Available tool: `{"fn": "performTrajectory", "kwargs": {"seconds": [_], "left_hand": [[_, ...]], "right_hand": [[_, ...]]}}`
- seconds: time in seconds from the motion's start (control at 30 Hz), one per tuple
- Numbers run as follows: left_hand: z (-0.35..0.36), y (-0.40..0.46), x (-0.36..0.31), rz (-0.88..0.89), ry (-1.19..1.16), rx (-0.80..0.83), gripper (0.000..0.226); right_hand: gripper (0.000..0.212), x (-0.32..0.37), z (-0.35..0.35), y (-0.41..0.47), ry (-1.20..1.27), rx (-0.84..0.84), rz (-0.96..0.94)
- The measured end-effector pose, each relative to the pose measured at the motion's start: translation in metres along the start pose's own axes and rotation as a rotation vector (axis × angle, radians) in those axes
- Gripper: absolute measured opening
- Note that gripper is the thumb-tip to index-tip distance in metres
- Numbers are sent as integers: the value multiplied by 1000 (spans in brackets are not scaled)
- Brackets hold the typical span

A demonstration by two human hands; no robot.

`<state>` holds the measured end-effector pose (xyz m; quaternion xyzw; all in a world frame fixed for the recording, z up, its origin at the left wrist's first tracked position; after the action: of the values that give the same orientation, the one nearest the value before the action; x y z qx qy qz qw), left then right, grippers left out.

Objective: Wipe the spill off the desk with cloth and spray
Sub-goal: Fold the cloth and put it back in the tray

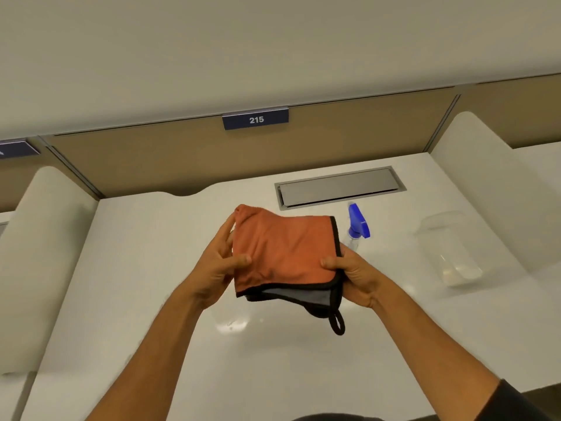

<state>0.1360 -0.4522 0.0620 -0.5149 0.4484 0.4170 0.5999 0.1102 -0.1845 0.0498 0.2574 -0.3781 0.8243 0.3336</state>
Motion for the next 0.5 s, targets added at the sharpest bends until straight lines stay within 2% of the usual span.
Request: {"fn": "performTrajectory", "kwargs": {"seconds": [0.1,0.27,0.33,0.4,0.5], "left_hand": [[33,4,-31,133,56,-44,96],[100,28,-93,377,73,-178,83],[131,45,-112,422,102,-249,70],[166,61,-124,440,93,-271,53],[214,83,-122,393,87,-278,42]], "right_hand": [[62,56,-7,-17,-94,36,-116],[43,167,-33,-50,-227,93,-424],[29,204,-51,-64,-269,137,-507],[24,228,-75,-73,-295,172,-541],[30,245,-127,-79,-304,7,-549]]}}
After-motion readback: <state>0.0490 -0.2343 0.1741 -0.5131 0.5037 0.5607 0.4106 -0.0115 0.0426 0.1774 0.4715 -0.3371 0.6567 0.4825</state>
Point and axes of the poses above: each hand's wrist, its own y-axis towards the middle knuckle, its own z-axis out of the palm, x = y × z, the point moved 4 cm from there along y, towards the middle knuckle, and after that the axes turned 11 degrees about y, right-handed, at the moved point
